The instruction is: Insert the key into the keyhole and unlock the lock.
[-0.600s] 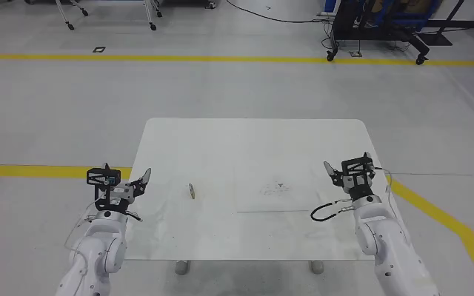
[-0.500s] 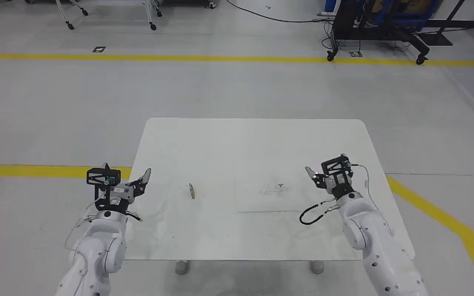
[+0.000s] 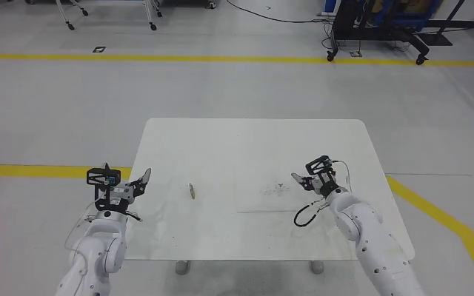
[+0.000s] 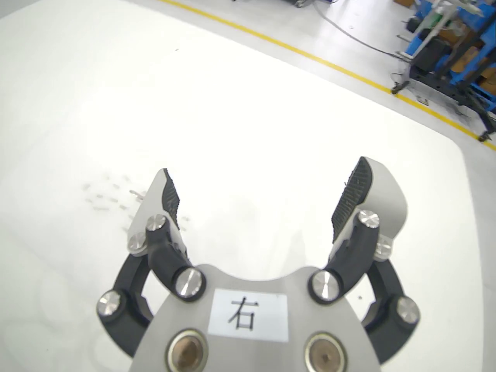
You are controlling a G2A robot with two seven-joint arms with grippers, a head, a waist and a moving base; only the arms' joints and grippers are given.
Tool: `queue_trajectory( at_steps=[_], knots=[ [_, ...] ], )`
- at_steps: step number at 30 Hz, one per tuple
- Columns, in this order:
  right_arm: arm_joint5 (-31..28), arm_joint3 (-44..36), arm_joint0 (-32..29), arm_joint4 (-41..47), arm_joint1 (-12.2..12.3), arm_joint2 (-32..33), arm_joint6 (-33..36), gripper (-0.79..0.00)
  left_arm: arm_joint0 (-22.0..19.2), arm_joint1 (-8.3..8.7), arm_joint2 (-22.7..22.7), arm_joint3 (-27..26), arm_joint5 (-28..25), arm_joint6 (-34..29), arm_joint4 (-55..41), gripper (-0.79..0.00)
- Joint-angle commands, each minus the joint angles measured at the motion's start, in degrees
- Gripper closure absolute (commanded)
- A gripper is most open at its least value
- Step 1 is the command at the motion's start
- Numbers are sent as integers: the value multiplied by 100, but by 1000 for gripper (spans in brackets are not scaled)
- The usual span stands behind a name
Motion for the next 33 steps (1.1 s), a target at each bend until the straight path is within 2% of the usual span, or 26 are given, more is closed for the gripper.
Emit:
queue_trajectory(
  at_steps=[1, 3, 5, 8, 10, 12, 13, 14, 15, 16, 17, 19, 22, 23, 25, 27, 30, 33],
  knots=[
    [-1068, 474, 291, 6, 44, -7, -444, -785, 0, 0, 0, 0, 0, 0, 0, -785],
    [-1611, 690, 520, -679, 104, -81, -933, -785, 0, 0, 0, 0, 0, 0, 0, -785],
    [-1652, 837, 641, -1405, 144, -193, -1395, -785, 0, 0, 0, 0, 0, 0, 0, -785],
    [-1781, 1103, 767, -1874, 181, -301, -2163, -785, 0, 0, 0, 0, 0, 0, 0, -785],
    [-1970, 1186, 871, -2231, 209, -422, -2499, -686, 0, 0, 0, 0, 0, 0, 0, -785],
    [-2097, 1286, 973, -2555, 234, -534, -2731, -628, 0, 0, 0, 0, 0, 0, 0, -785],
    [-2160, 1360, 1021, -2625, 241, -576, -2833, -631, 0, 0, 0, 0, 0, 0, 0, -785],
    [-2198, 1422, 1073, -2675, 246, -610, -2938, -573, 0, 0, 0, 0, 0, 0, 0, -785],
    [-2277, 1497, 1115, -2672, 249, -645, -3088, -456, 0, 0, 0, 0, 0, 0, 0, -785],
    [-2363, 1599, 1163, -2661, 254, -667, -3212, -372, 0, 0, 0, 0, 0, 0, 0, -785],
    [-2455, 1719, 1217, -2650, 257, -692, -3286, -345, 0, 0, 0, 0, 0, 0, 0, -785],
    [-2678, 1993, 1331, -2503, 241, -775, -3352, -354, 0, 0, 0, 0, 0, 0, 0, -785],
    [-2871, 2328, 1486, -2354, 194, -980, -3509, -311, 0, 0, 0, 0, 0, 0, 0, -785],
    [-2894, 2413, 1540, -2368, 179, -1058, -3541, -320, 0, 0, 0, 0, 0, 0, 0, -785],
    [-2853, 2574, 1663, -2508, 153, -1219, -3464, -360, 0, 0, 0, 0, 0, 0, 0, -785],
    [-2845, 2708, 1776, -2505, 122, -1339, -3471, -366, 0, 0, 0, 0, 0, 0, 0, -785],
    [-2807, 2885, 1917, -2615, 103, -1478, -3467, -320, 0, 0, 0, 0, 0, 0, 0, -785],
    [-2750, 3045, 2020, -2611, 82, -1567, -3455, -311, 0, 0, 0, 0, 0, 0, 0, -785]
  ],
)
